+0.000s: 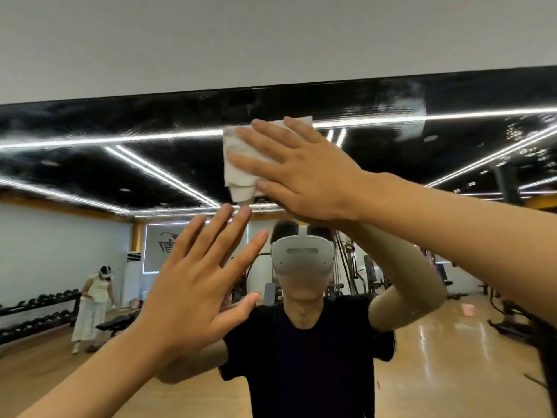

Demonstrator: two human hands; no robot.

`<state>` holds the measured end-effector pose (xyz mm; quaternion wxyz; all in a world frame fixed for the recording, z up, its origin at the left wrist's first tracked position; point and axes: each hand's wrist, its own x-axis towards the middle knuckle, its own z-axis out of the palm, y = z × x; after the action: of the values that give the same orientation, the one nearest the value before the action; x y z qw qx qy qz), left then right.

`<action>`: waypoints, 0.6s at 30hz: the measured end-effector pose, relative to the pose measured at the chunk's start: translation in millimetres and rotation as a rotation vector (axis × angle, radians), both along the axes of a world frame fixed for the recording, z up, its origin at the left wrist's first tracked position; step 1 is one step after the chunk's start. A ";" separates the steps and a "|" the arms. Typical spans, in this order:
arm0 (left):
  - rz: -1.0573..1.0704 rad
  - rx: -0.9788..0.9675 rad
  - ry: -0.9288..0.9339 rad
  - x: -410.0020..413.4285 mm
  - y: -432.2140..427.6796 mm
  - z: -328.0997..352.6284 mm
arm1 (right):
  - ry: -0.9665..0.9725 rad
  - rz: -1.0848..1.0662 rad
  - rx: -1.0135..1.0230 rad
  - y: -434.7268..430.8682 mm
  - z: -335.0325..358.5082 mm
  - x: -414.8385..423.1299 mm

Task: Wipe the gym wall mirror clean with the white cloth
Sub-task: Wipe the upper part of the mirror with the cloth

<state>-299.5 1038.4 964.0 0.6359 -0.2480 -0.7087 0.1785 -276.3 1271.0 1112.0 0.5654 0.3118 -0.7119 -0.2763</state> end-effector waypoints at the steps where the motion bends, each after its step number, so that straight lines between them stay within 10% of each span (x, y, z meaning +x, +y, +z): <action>1: -0.005 -0.001 0.004 0.0 -0.1 -0.1 | -0.002 -0.021 -0.033 21.5 -4.5 2.3; 9: -0.046 0.014 0.019 -1.3 3.6 -0.3 | -0.020 -0.166 -0.232 159.2 -40.3 25.9; 18: -0.052 0.019 -0.004 -1.2 3.1 0.2 | 0.090 -0.038 -0.442 25.5 -21.3 6.8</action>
<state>-300.6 1041.5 964.2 0.6411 -0.2609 -0.7050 0.1547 -269.5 1296.5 1090.7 0.6459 0.1543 -0.7348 -0.1380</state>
